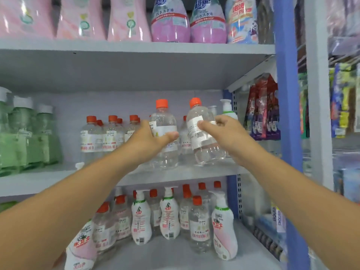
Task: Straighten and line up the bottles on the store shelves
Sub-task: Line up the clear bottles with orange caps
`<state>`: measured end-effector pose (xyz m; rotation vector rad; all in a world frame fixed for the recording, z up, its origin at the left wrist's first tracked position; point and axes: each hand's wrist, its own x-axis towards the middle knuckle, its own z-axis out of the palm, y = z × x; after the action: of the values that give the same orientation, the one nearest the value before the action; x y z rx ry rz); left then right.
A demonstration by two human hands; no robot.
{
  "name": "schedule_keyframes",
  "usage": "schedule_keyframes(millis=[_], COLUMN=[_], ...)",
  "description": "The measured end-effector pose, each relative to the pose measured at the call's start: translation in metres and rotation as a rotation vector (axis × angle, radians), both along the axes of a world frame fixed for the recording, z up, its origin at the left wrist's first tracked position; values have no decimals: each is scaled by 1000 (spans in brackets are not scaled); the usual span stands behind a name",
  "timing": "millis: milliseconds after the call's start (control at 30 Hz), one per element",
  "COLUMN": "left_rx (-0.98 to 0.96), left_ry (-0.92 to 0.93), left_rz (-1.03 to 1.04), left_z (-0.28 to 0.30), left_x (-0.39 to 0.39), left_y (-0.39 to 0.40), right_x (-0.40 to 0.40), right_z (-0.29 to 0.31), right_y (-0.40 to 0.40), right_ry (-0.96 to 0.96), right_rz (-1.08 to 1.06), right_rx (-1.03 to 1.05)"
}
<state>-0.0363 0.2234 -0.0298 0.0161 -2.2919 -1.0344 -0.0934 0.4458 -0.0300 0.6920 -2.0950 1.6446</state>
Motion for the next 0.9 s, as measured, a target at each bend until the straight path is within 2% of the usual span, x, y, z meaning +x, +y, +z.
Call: schedule_keyframes(millis=[167, 300, 433, 567, 700, 800, 900], left_rx=[-64, -233, -376, -393, -206, -200, -275], left_ry=[-108, -191, -332, -254, -163, -215, -255], left_rz=[21, 40, 91, 134, -23, -124, -97], left_z=[8, 15, 31, 41, 62, 76, 80], left_x=[-39, -58, -60, -71, -80, -85, -96], left_y=[-18, -26, -25, -24, -37, -46, -39], right_x=[-31, -59, -73, -86, -93, -102, -117], right_z=[4, -1, 10, 28, 47, 56, 61], right_y=[-15, -24, -27, -28, -34, -41, -48], right_ry=[20, -25, -42, -104, -154, -134, -122], right_rz=[-52, -77, -110, -183, -192, -220, -239], right_rx=[64, 108, 287, 491, 628, 748, 834])
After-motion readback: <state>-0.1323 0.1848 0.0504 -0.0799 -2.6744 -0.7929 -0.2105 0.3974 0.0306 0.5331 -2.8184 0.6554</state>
